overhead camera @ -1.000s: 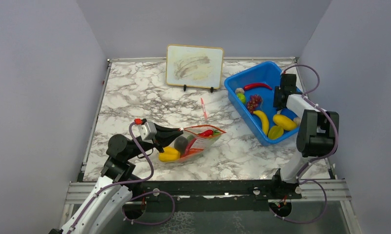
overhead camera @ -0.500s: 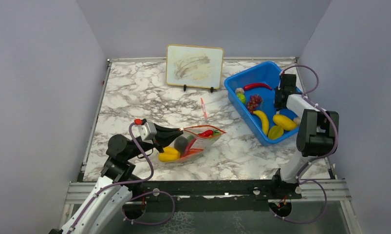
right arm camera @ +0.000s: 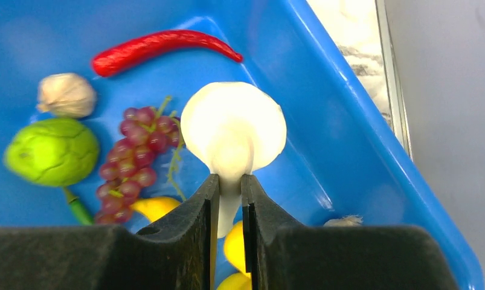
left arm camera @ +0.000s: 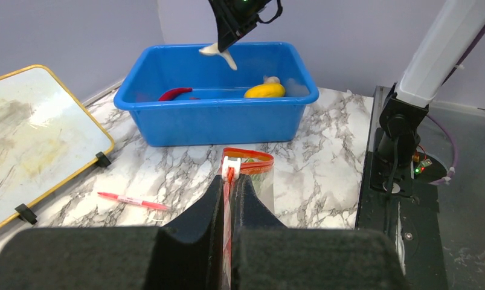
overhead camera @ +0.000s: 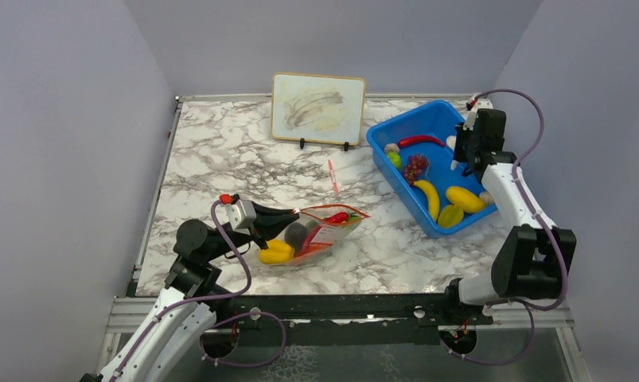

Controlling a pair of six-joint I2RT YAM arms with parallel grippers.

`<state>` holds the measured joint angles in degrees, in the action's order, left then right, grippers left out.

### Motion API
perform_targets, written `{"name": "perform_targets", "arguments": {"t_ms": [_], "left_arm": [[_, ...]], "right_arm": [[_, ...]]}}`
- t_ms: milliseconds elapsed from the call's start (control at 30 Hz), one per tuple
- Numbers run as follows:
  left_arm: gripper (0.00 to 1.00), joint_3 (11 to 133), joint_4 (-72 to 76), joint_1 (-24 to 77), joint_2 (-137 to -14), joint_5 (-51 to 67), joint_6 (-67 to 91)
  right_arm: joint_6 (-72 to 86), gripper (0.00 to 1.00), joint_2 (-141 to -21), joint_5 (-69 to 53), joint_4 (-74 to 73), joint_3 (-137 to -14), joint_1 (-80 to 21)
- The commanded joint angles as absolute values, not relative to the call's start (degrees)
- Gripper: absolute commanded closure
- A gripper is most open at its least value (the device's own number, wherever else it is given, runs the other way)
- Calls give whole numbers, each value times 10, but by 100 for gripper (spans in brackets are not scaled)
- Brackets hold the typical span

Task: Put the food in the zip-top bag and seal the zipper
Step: Pick up the fake vegetable from the bin, then place the fake vegetable in the zipper food storage bag.

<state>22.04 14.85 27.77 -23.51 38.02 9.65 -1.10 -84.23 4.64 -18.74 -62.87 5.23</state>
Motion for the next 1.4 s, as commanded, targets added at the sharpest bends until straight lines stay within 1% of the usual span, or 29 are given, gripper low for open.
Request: {"name": "perform_targets", "arguments": {"t_ms": [0, 333, 500, 633, 800, 1000, 1367], "left_arm": [[100, 227, 165, 279, -235, 373, 88], [100, 227, 160, 280, -234, 370, 84], [100, 228, 159, 279, -238, 369, 83], [100, 229, 159, 280, -240, 369, 83], [100, 228, 159, 279, -242, 370, 84], [100, 229, 160, 280, -245, 372, 85], [100, 228, 160, 279, -244, 373, 86]], "right_arm": [[-27, 82, -780, -17, -210, -630, 24], [-38, 83, -651, -171, -177, -599, -57], [-56, 82, -625, -251, -163, -584, -139], [-96, 82, -588, -319, -95, -538, -216], [-155, 82, -534, -390, -9, -462, -271], [-216, 80, -543, -467, -19, -453, -304], [-267, 80, -574, -513, 6, -431, -345]]}}
